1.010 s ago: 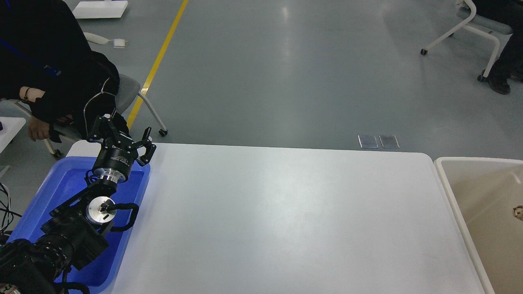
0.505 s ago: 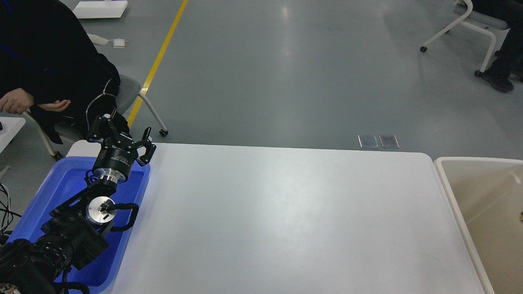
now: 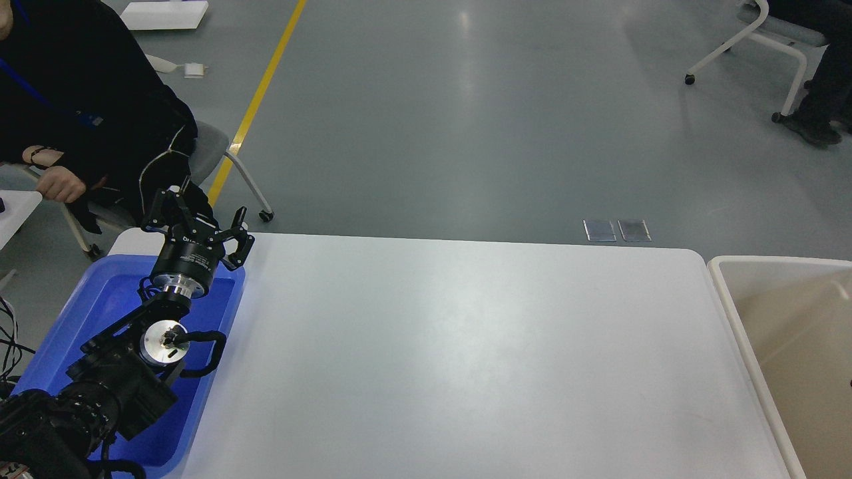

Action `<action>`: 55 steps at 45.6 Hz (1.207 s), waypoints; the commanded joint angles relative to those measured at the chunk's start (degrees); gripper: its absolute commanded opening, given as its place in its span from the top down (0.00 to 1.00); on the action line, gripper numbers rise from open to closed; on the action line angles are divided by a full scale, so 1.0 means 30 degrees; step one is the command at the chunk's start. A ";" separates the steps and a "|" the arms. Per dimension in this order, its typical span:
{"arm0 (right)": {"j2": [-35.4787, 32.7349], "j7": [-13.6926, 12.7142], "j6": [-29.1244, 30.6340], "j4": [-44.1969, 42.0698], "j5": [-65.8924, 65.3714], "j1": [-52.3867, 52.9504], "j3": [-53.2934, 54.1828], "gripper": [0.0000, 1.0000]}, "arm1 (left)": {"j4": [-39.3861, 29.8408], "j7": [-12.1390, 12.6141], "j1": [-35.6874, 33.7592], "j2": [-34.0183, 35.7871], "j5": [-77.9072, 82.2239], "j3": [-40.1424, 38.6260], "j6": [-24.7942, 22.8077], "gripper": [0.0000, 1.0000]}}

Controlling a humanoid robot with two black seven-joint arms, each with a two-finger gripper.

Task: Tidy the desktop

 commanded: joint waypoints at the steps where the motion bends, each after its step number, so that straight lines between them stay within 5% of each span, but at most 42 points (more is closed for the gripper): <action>1: -0.1346 0.0148 0.1644 0.1582 0.0129 0.0732 0.2531 0.00 | 0.0000 0.0002 0.0018 0.0000 0.0000 0.0000 0.0008 0.00; 6: -0.2781 0.0528 0.2114 0.4833 0.0099 0.0529 0.6542 0.00 | 0.0000 0.0001 0.0019 0.0000 0.0000 0.0000 0.0008 0.00; 13: -0.3750 0.2432 0.3314 0.9141 -0.0572 -0.1110 1.2111 0.00 | 0.0000 0.0001 0.0019 0.0000 0.0000 0.0000 0.0008 0.00; 21: -0.2874 0.3633 0.3756 1.1779 -0.3121 -0.2839 1.5746 0.00 | 0.0000 0.0001 0.0019 0.0000 0.0000 0.0000 0.0008 0.00; 29: -0.1088 0.6387 0.3815 1.4650 -0.5668 -0.5622 1.9203 0.00 | 0.0000 0.0001 0.0019 0.0000 0.0000 0.0000 0.0008 0.00; 39: 0.2400 0.6535 0.3727 1.5152 -0.9861 -0.7177 2.0467 0.00 | 0.0000 0.0002 -0.0010 0.0000 0.0000 0.0000 0.0008 0.00; 55: 0.2606 0.6506 0.3785 1.5122 -1.0241 -0.6271 1.9911 0.00 | 0.0000 0.0001 0.0019 0.0000 0.0000 0.0000 0.0008 0.00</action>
